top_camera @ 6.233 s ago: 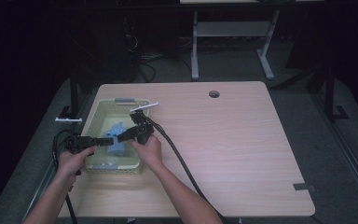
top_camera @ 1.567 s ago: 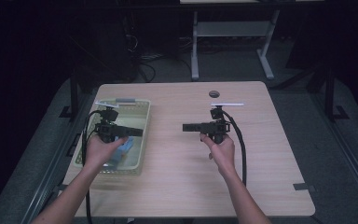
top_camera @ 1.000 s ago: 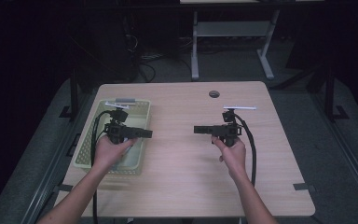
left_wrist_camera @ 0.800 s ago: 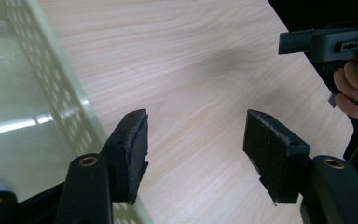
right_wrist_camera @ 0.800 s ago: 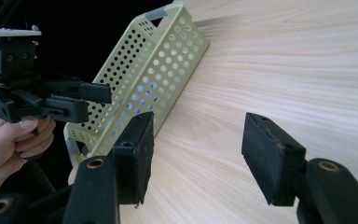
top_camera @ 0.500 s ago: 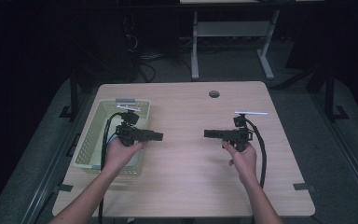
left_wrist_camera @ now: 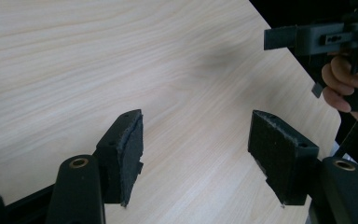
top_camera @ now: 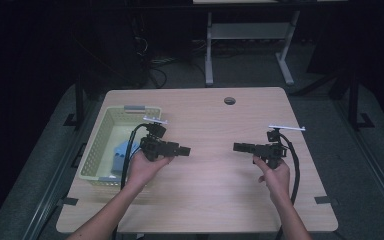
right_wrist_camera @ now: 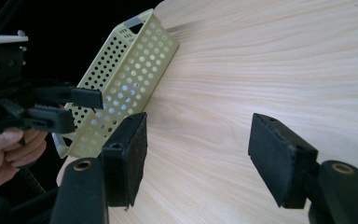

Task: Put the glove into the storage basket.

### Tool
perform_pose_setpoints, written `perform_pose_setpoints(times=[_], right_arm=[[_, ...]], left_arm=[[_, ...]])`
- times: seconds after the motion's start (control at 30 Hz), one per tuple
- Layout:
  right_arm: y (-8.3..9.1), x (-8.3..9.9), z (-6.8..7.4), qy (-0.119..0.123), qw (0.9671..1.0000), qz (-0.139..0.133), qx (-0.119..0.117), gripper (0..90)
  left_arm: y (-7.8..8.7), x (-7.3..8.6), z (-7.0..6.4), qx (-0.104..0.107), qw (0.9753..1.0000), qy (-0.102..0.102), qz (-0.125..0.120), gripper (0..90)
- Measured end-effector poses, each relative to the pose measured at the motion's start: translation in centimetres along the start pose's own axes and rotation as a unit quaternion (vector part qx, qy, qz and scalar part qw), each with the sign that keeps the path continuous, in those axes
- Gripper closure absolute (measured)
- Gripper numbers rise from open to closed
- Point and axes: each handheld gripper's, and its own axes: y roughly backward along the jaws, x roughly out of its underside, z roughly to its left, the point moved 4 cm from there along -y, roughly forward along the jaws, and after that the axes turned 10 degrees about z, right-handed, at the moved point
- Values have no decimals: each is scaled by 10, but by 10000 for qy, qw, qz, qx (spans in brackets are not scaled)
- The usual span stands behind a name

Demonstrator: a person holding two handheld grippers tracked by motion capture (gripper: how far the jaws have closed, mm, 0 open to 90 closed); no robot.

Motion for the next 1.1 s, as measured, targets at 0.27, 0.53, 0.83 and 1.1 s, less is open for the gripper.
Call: perform_pose_setpoints(times=[0.27,0.53,0.83,1.1], right_arm=[[12,12,-12,-125,9999,-60,-49,349],[25,23,-24,-200,9998,-71,31,342],[35,36,-39,-327,9994,-24,118,330],[45,49,-49,-435,9989,-4,146,322]], left_arm=[[-17,3,-10,99,9999,-59,-103,337],[-33,8,-14,248,9996,-57,-91,316],[-51,17,-19,314,9994,-150,-22,308],[-60,29,-20,337,9992,-198,-8,301]])
